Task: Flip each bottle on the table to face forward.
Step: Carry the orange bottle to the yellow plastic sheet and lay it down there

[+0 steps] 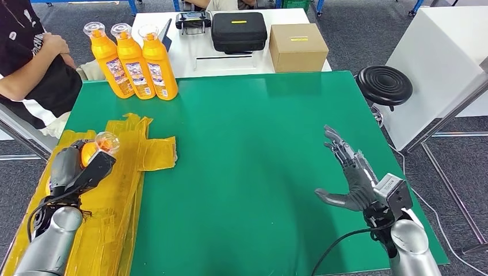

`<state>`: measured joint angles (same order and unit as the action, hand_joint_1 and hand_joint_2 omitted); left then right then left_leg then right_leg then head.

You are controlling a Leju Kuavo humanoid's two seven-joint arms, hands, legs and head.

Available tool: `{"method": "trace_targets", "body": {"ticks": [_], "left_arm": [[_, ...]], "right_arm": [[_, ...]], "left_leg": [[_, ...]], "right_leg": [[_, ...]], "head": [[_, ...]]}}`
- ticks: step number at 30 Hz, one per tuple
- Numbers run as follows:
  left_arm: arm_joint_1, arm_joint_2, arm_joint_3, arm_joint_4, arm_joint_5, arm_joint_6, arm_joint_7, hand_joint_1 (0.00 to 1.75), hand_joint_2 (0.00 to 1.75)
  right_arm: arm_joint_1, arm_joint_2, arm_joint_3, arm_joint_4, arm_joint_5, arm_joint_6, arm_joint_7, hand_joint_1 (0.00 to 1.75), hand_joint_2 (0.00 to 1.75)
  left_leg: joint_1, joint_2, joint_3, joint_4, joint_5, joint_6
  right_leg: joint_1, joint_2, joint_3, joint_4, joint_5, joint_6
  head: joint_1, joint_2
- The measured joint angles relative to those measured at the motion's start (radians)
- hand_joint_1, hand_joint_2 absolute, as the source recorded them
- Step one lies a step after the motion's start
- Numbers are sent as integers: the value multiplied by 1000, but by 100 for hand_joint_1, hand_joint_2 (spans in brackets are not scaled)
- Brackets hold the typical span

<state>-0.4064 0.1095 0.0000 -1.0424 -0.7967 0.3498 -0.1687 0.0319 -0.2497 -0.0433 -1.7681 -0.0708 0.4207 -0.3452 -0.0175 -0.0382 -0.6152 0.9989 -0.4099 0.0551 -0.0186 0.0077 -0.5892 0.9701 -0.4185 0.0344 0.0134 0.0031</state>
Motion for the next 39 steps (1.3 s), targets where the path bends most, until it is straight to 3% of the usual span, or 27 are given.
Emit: {"method": "trace_targets", "body": {"ticks": [7, 16, 26, 39], "left_arm": [[-6, 0, -7, 11, -40, -72, 3, 175, 175], [-16, 2, -75, 56, -209, -154, 26, 175, 175], [24, 2, -145, 84, -271, -161, 6, 175, 175], [34, 2, -164, 86, -267, -180, -4, 175, 175]], "right_arm": [[-23, 21, -6, 30, -18, 48, -16, 0, 175], [-67, 48, -6, 71, -27, 77, -21, 0, 175], [-76, 69, -4, 108, -30, 78, -22, 0, 175], [-86, 75, -2, 134, -31, 69, -25, 0, 175]], "left_leg": [[0, 0, 1, 0, 0, 0], [0, 0, 2, 0, 0, 0], [0, 1, 4, 0, 0, 0], [0, 0, 9, -1, -1, -1]], "right_leg": [[0, 0, 1, 0, 0, 0], [0, 0, 2, 0, 0, 0], [0, 0, 4, 0, 0, 0], [0, 0, 10, 0, 0, 0]], "head": [[0, 0], [0, 0], [0, 0], [0, 0]]}}
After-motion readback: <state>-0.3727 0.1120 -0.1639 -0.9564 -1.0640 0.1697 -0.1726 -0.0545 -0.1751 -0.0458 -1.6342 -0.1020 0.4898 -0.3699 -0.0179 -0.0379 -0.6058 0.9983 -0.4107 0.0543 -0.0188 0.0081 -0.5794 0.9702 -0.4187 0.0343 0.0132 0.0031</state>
